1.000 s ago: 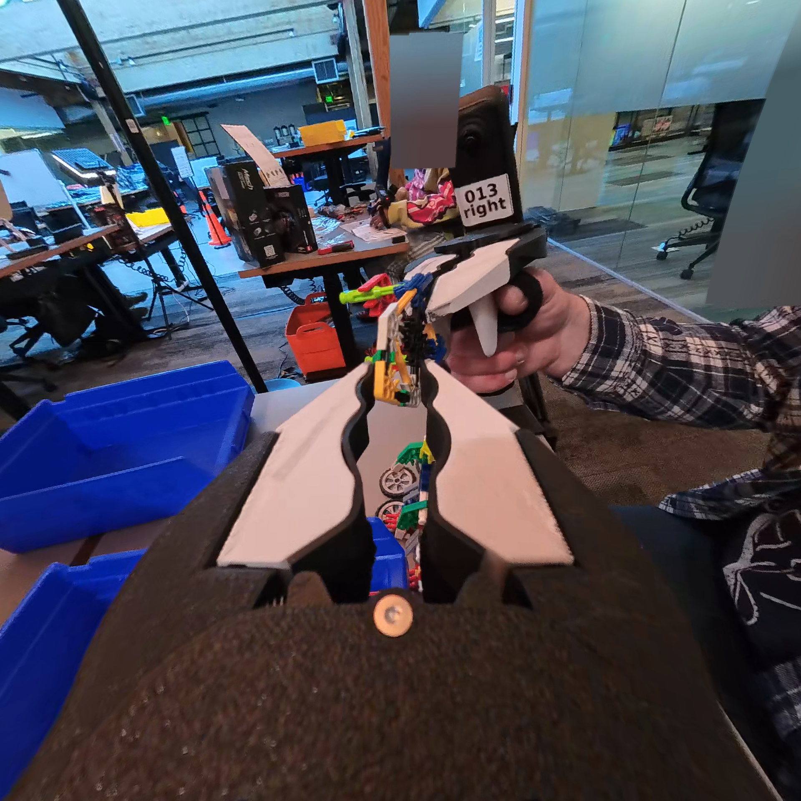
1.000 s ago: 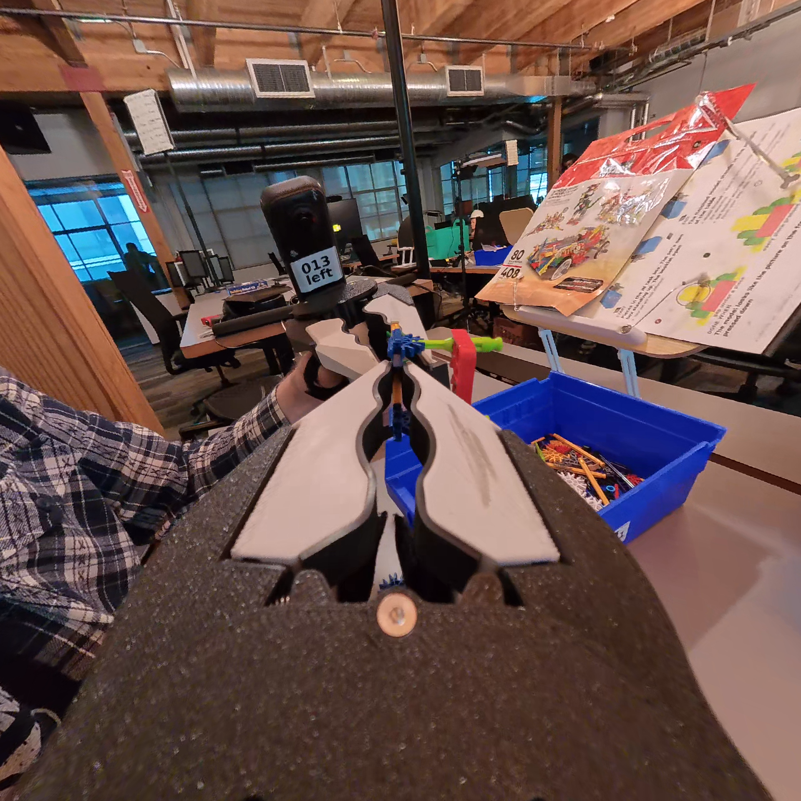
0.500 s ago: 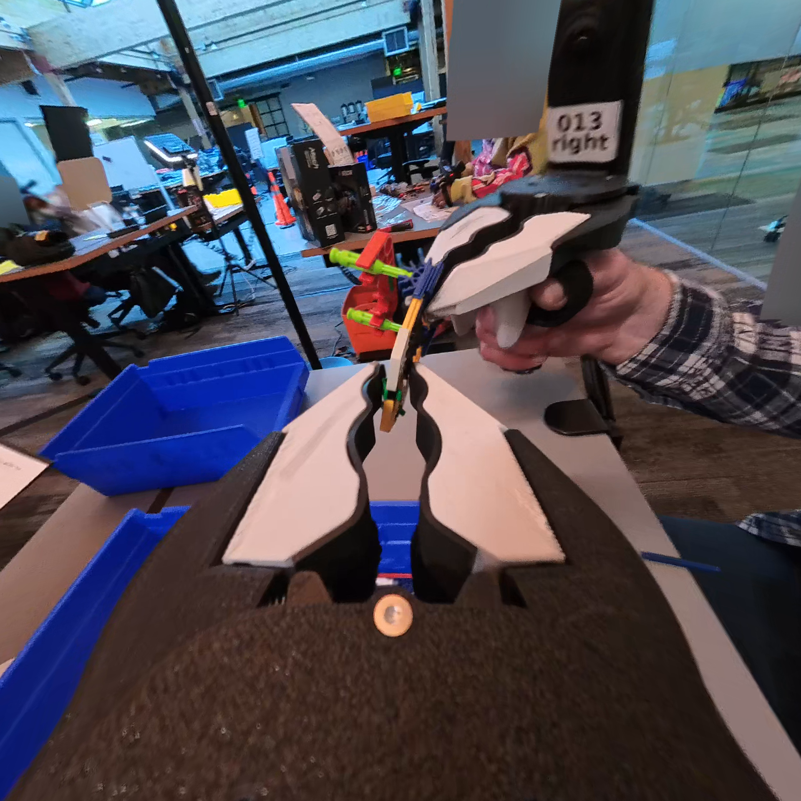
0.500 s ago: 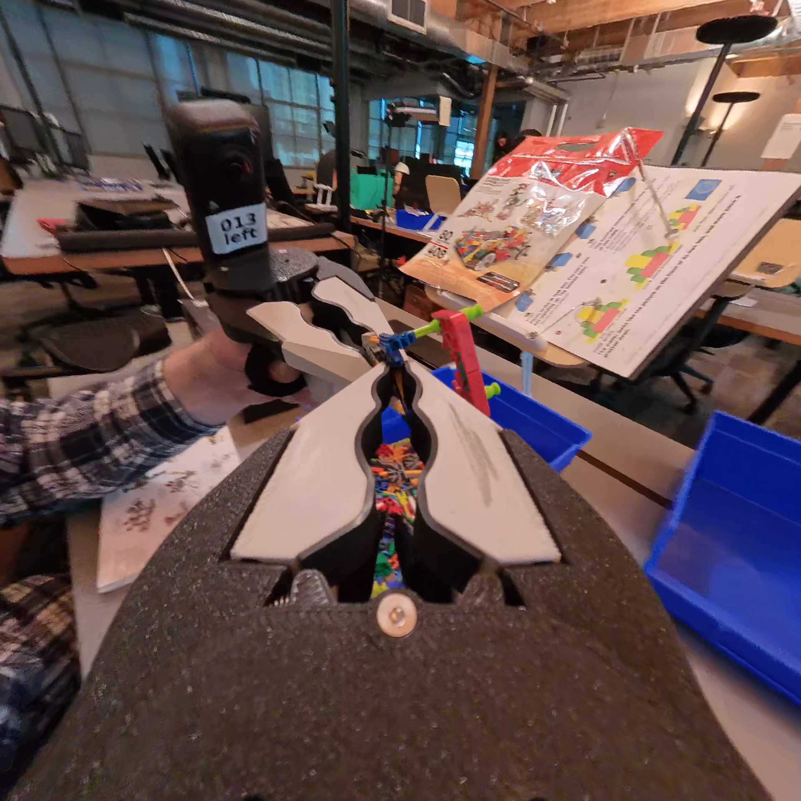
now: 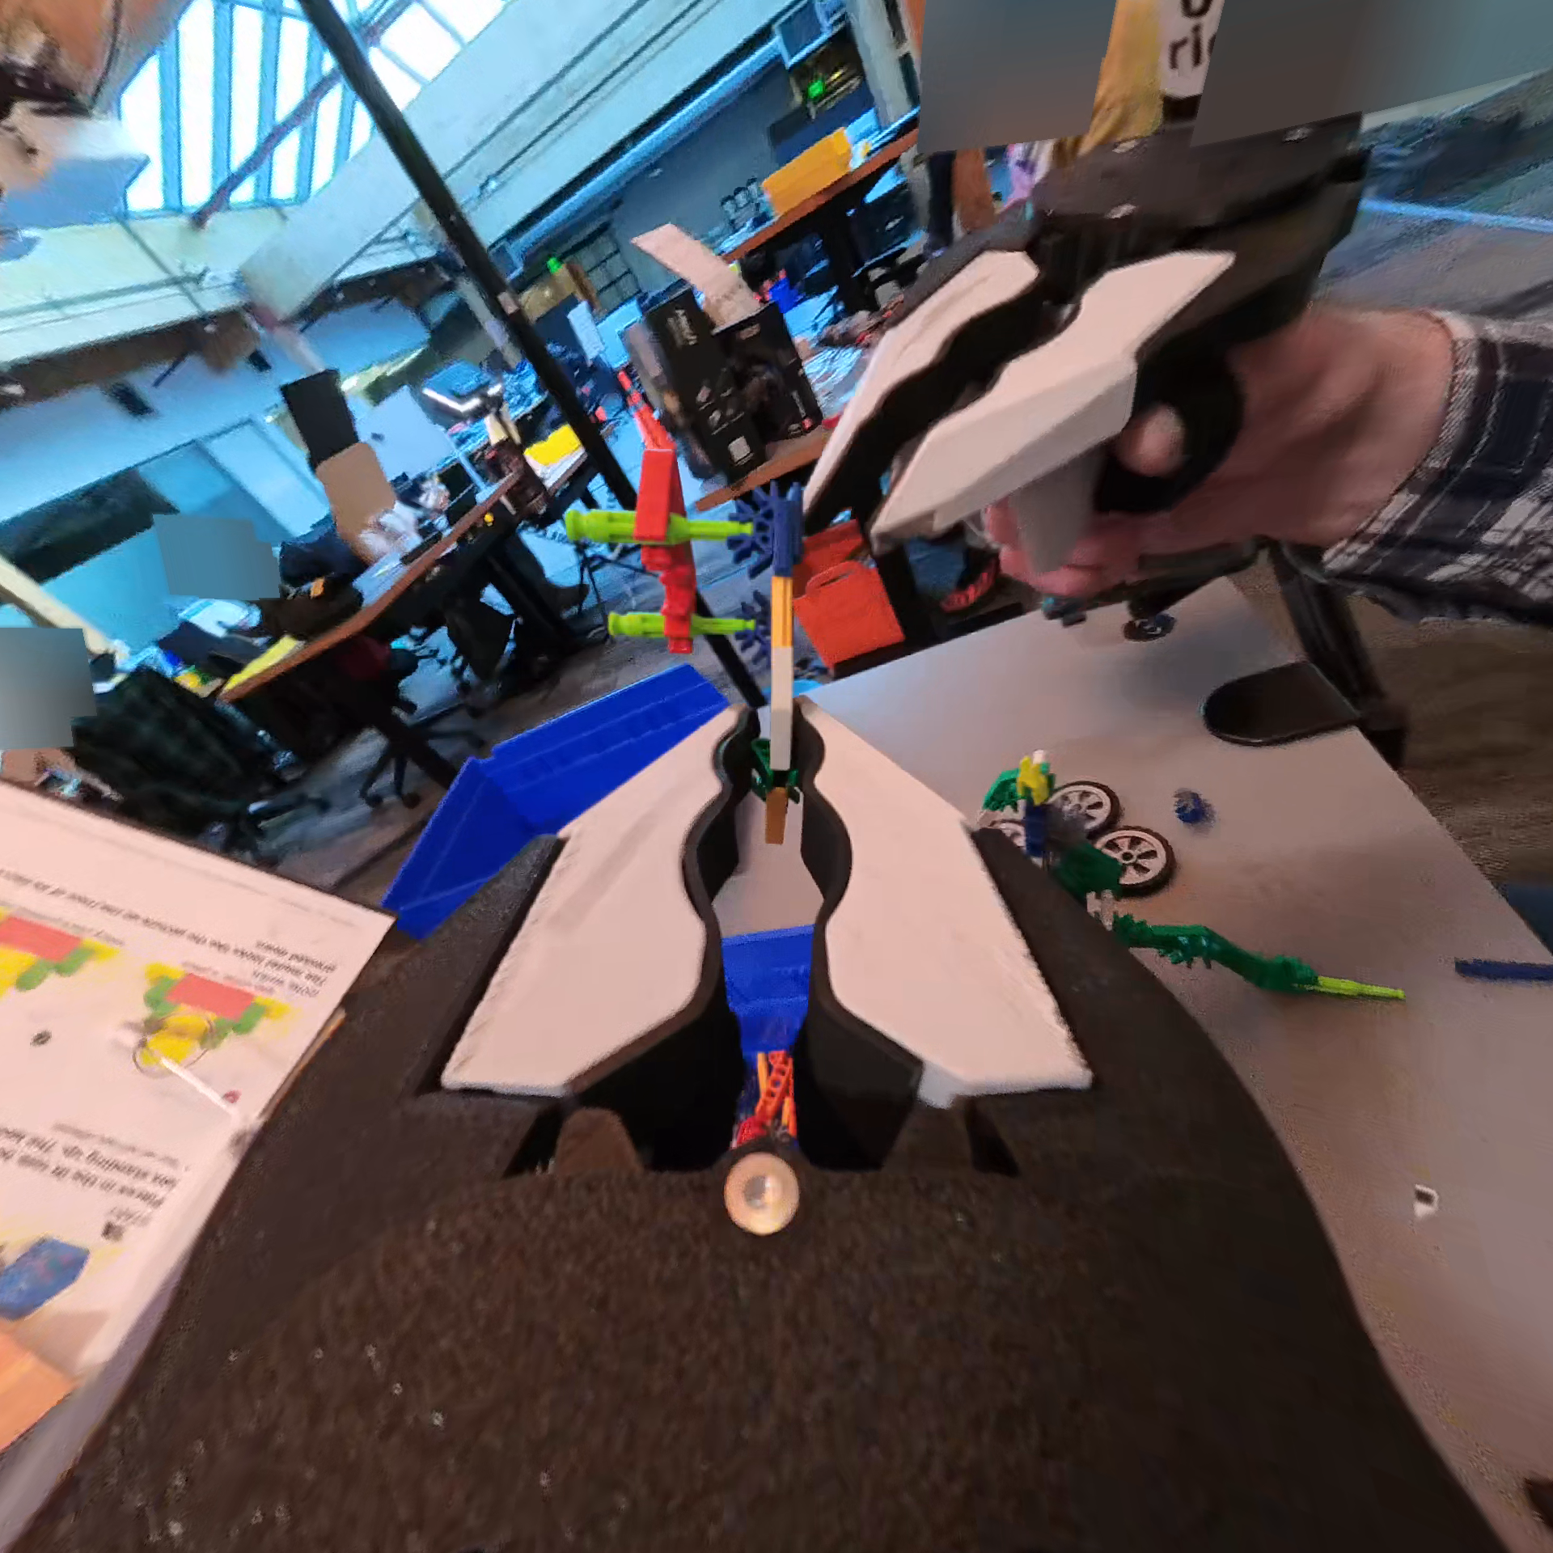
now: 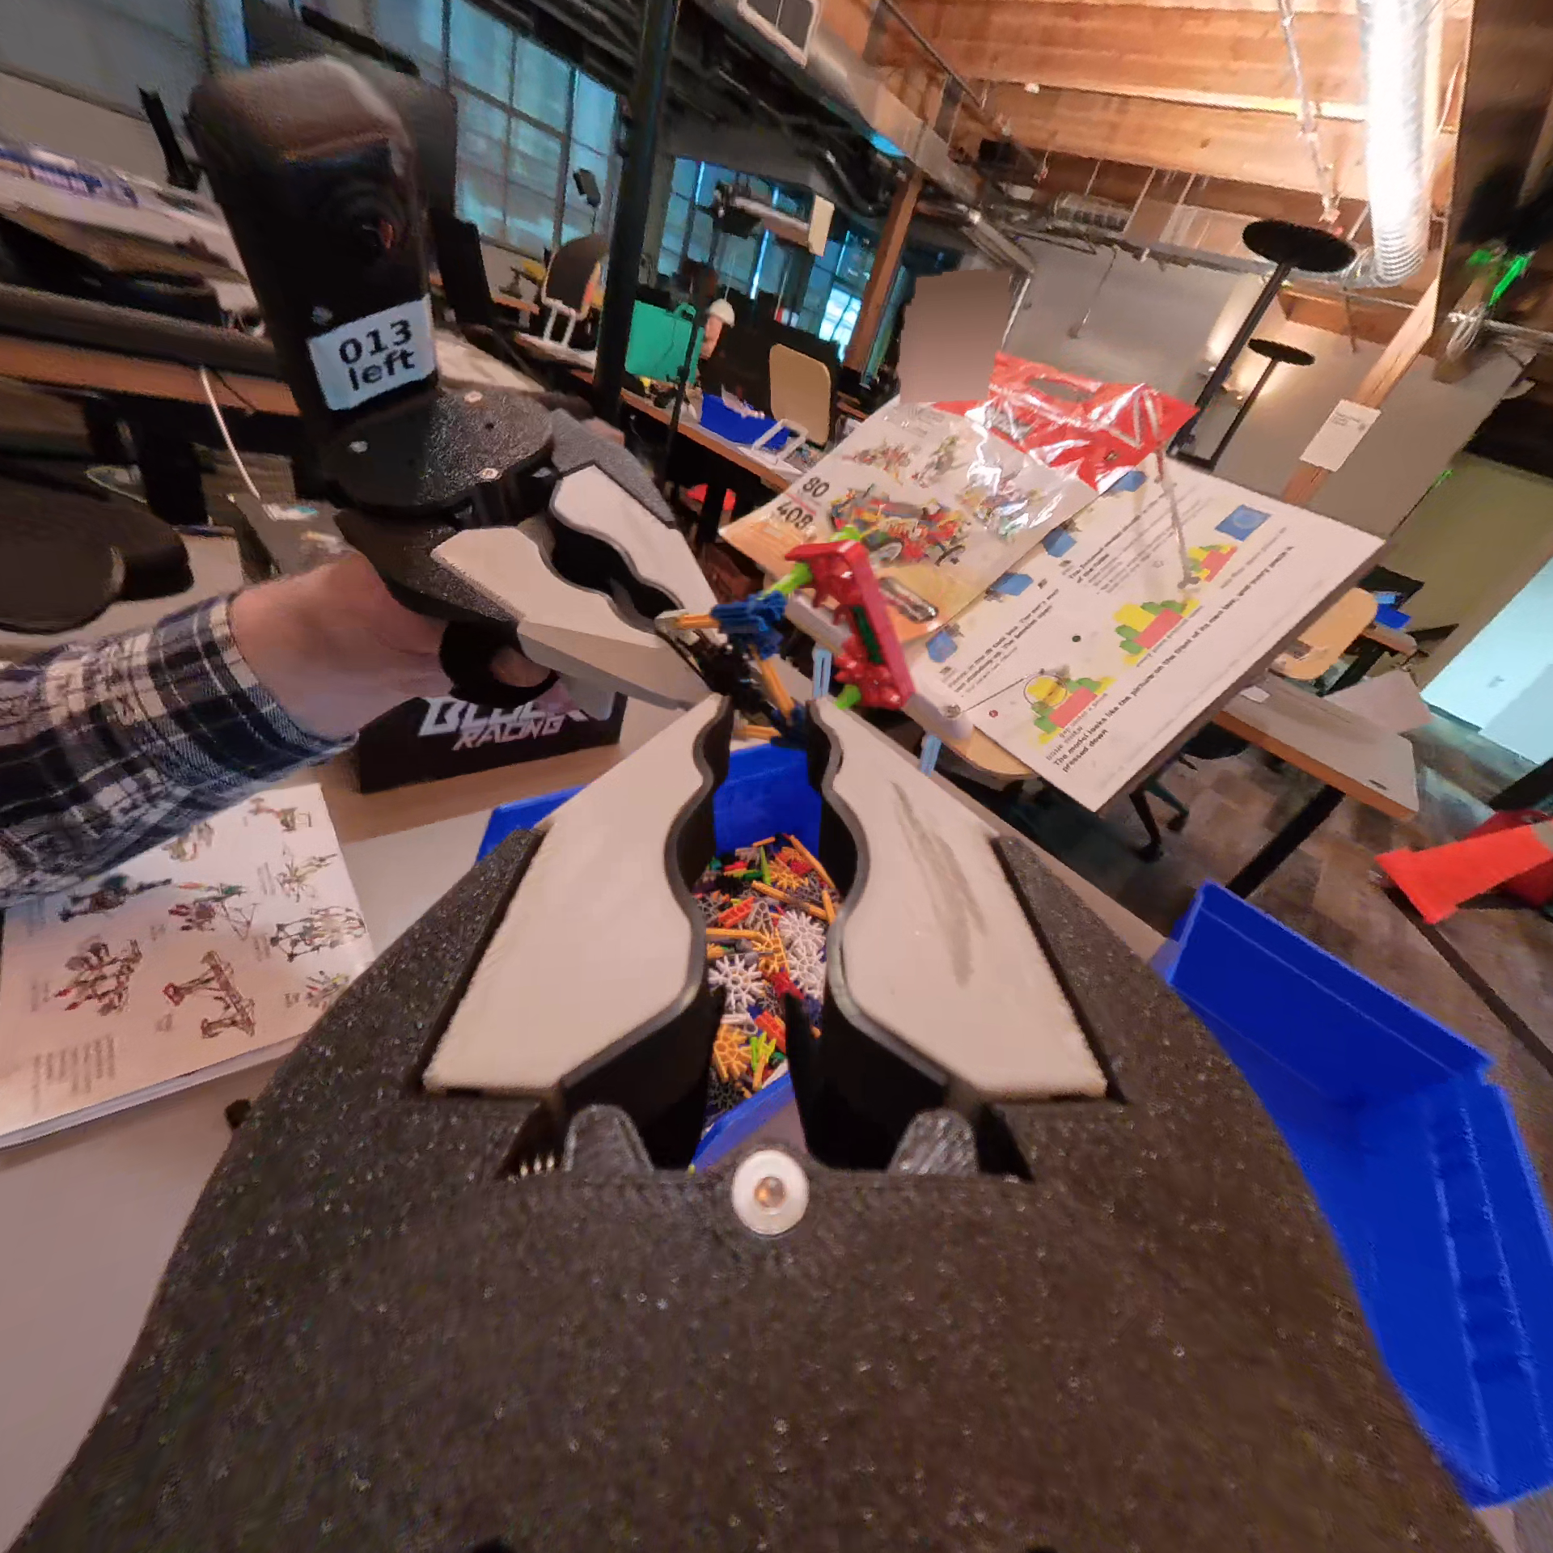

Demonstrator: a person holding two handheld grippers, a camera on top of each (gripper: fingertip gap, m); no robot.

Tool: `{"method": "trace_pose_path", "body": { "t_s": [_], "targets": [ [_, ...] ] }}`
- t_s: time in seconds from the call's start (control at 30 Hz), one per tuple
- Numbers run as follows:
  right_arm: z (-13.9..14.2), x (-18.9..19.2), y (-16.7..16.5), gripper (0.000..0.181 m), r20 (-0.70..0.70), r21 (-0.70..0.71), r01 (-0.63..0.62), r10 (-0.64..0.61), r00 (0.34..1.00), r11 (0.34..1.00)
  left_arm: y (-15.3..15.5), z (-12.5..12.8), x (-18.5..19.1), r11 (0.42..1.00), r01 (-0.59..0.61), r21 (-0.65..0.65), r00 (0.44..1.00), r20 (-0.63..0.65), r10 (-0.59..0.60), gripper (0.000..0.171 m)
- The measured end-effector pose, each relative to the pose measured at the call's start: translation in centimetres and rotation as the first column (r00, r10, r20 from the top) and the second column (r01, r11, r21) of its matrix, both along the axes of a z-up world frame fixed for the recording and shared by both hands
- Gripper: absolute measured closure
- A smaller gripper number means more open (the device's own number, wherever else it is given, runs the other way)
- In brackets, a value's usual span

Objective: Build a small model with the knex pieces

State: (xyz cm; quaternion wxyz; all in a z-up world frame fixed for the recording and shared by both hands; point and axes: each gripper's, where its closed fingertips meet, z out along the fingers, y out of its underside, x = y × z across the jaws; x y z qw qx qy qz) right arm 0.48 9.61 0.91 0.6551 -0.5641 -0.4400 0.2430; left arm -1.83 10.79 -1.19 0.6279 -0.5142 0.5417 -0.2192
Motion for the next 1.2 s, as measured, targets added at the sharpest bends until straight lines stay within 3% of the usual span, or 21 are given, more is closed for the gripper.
{"method": "trace_pose_path", "body": {
  "t_s": [0.17,0.37,0.5,0.57,0.67,0.77,0.9,1.2],
  "targets": [
    [2.1,1.3,-0.1,0.162,-0.046,0.009,-0.033,0.033,0.998,0.999,-1.7,-0.5,0.0,0.996,0.094,-0.007,0.994,-0.051,-0.094,0.166],
    [0.1,-1.2,-1.3,0.168,0.164,0.043,-0.127,0.119,0.979,0.991,-4.6,-1.7,0.9,0.97,0.241,-0.03,0.963,-0.117,-0.243,0.167],
    [0.3,-1.4,-1.0,0.172,0.167,0.057,-0.086,0.075,0.983,0.995,-3.9,-1.1,0.4,0.975,0.219,-0.037,0.973,-0.073,-0.221,0.164],
    [0.5,-1.4,-1.0,0.178,0.161,0.075,-0.068,0.055,0.985,0.995,-2.5,-0.5,0.2,0.992,0.127,-0.001,0.99,-0.059,-0.127,0.147],
    [0.0,-1.7,-0.5,0.177,0.219,0.121,-0.01,-0.017,0.975,0.993,-2.7,-0.6,0.6,0.994,0.111,0.019,0.99,-0.086,-0.109,0.142],
    [-0.4,-2.3,-0.4,0.177,0.287,0.205,0.029,-0.088,0.954,0.978,-2.7,-1.1,1.2,0.996,0.077,0.045,0.988,-0.139,-0.07,0.143],
    [-0.5,-2.7,-0.1,0.176,0.326,0.291,0.08,-0.177,0.929,0.953,-2.2,-1.7,1.5,0.997,0.033,0.065,0.982,-0.186,-0.02,0.158],
    [0.6,-2.7,0.7,0.175,0.262,0.428,0.203,-0.336,0.905,0.881,-1.4,-0.8,2.0,1.0,-0.003,-0.002,0.996,-0.085,0.003,0.165]
  ]
}}
